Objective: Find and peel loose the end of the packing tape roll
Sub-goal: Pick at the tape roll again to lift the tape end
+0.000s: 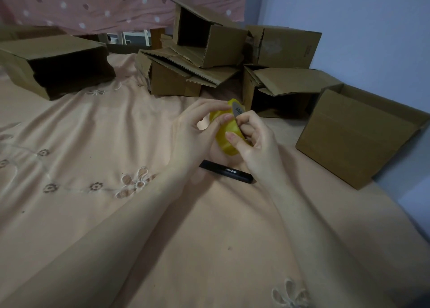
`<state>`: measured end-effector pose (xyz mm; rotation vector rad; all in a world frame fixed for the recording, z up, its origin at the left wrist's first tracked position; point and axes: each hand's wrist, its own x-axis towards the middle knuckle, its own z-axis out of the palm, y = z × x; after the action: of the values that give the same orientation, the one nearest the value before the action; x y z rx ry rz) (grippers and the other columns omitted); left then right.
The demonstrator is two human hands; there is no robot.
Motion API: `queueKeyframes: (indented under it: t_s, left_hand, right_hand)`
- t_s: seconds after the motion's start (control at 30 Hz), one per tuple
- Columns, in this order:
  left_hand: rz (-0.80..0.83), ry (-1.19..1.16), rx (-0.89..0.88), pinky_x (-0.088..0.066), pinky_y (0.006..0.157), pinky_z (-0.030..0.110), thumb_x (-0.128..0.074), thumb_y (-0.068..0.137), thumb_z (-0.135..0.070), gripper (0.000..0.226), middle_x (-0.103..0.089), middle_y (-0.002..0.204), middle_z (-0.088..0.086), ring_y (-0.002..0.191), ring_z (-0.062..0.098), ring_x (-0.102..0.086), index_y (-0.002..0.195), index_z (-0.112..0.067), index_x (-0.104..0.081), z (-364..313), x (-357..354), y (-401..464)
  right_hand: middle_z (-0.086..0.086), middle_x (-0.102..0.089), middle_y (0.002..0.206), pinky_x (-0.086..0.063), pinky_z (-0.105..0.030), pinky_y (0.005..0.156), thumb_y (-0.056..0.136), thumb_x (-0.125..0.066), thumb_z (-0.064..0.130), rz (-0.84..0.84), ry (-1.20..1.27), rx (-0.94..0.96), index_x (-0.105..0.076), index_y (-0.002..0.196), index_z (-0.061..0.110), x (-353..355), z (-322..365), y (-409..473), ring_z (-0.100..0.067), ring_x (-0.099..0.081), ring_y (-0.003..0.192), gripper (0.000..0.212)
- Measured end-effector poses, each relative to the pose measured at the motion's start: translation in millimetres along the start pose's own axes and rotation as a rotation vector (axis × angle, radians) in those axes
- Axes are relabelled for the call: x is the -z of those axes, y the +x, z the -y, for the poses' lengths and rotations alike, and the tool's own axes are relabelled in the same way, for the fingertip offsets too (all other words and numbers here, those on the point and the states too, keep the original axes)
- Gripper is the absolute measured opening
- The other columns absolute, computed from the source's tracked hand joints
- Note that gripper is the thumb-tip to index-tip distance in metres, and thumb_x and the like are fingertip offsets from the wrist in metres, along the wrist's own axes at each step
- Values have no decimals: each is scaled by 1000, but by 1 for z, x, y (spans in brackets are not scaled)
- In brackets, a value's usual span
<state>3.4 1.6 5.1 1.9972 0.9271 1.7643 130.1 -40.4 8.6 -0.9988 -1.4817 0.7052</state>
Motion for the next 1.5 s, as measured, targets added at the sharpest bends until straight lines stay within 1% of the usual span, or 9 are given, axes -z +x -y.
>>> queueKeyframes:
  t_s: [0.3, 0.5, 0.63, 0.87, 0.97, 1.07, 1.23, 1.37, 1.5]
  left_hand:
    - [38, -17, 70, -40, 82, 8, -68, 86, -16, 14, -68, 100, -11, 97, 2, -62, 101, -17, -67, -1, 2, 1]
    - [36, -71, 54, -43, 81, 11, -66, 87, -9, 10, -71, 97, 4, 92, 8, -64, 96, -11, -70, 4, 4, 2]
    - [63, -62, 61, -43, 77, 7, -68, 85, -7, 10, -67, 91, -4, 86, -2, -61, 94, -11, -69, 6, 7, 5]
    - [106, 69, 60, -35, 74, 3, -63, 88, -6, 15, -55, 87, -9, 80, -8, -52, 81, -19, -60, 15, 8, 8]
    - [149, 199, 5, -34, 72, 4, -57, 90, -8, 7, -51, 88, -4, 78, -3, -50, 83, -10, -59, 17, 8, 8]
    - [124, 295, -65, -32, 73, 1, -56, 88, 1, 7, -48, 83, 1, 73, -3, -43, 82, 3, -59, 13, 8, 9]
    - [56, 362, -160, -29, 75, -3, -51, 82, 14, 8, -46, 76, 0, 70, -3, -29, 81, 7, -54, 6, 5, 6]
    - [77, 189, -96, -37, 59, 15, -36, 94, 1, 10, -49, 72, -2, 63, 3, -44, 92, -2, -45, 1, 3, 6]
    - [11, 218, -122, -39, 74, 11, -46, 97, -3, 15, -54, 93, 0, 79, 3, -50, 102, 0, -60, 10, 12, 13]
  right_hand:
    - [-11, -61, 80, -48, -16, 64, 87, -59, -1, 16, -28, 11, -48, 81, 19, 1, 1, 0, -8, -58, 74, 23]
    - [-25, -60, 81, -45, -18, 62, 87, -58, -2, 15, -94, -2, -48, 87, 1, 1, -3, 1, -8, -54, 69, 10]
    - [-6, -63, 74, -41, -11, 64, 86, -61, 2, 25, -235, 36, -50, 84, 9, 5, -5, 2, 1, -54, 68, 13]
    - [22, -55, 72, -40, -10, 66, 82, -65, 10, 18, -462, 114, -53, 82, 23, 7, -12, 3, -4, -60, 77, 17]
    - [19, -56, 73, -48, -25, 69, 82, -64, 14, 22, -500, 132, -53, 83, 22, 7, -13, 3, -8, -61, 78, 14]
    - [12, -58, 69, -46, -28, 68, 82, -64, 12, 6, -509, 155, -55, 83, 15, 5, -12, 3, -10, -56, 73, 10]
    - [4, -62, 72, -52, -46, 69, 81, -63, 13, -20, -450, 136, -58, 85, 8, 0, -8, 2, -23, -64, 74, 9]
    - [0, -68, 73, -49, -40, 72, 83, -65, 15, -82, -469, 108, -61, 88, 9, 2, -7, 3, -18, -62, 74, 9]
    - [0, -68, 76, -50, -38, 72, 83, -66, 13, -76, -458, 64, -61, 90, 10, 3, -5, 2, -18, -63, 79, 9]
